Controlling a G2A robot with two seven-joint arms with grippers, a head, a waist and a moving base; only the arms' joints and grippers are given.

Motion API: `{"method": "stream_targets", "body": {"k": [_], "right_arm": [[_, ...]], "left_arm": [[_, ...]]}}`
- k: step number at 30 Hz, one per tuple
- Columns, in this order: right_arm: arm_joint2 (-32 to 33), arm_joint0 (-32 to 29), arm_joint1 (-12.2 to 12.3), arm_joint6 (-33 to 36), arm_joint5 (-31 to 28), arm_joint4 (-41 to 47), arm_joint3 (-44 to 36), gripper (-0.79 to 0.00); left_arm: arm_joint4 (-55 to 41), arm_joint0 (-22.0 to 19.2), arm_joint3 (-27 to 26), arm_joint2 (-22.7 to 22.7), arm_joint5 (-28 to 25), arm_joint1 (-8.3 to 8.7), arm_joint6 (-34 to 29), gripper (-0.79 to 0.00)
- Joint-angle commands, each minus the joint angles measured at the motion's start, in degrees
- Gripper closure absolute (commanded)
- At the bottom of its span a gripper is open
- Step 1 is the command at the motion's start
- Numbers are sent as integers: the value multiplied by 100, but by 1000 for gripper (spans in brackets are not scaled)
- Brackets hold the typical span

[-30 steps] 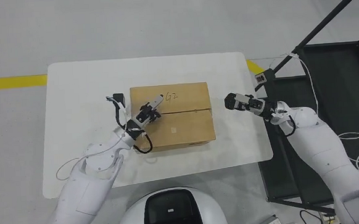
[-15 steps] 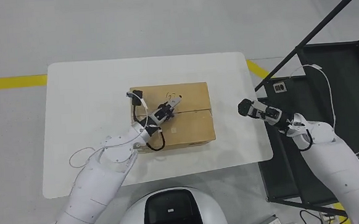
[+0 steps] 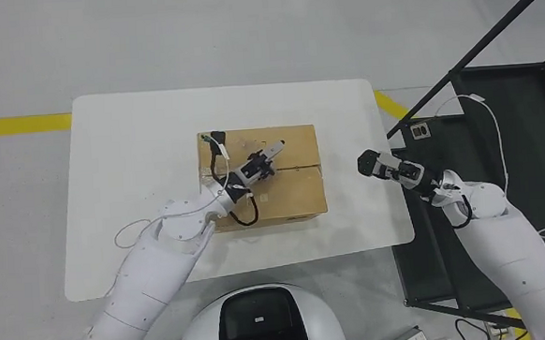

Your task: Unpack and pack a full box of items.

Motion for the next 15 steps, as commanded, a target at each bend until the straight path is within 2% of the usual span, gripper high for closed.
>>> {"method": "stream_targets", "body": {"k": [1,7,11,15], "right_arm": [[16,-3,-9,2,5,2,-5,-785],[87,-20,-26,29,52,-24,-47,-785],[48,55,-49,48,162,-95,-103,-785],[-46,188,-83,67,240,-154,-113,-785]], "left_arm": [[-244,-93,132,23,-54,-30,-275,-785],[-359,-53,304,-404,-247,41,-431,-785],[-602,252,99,-970,-340,181,-758,-785],[-879,521,-208,-1489,-132,317,-1288,-785]]}}
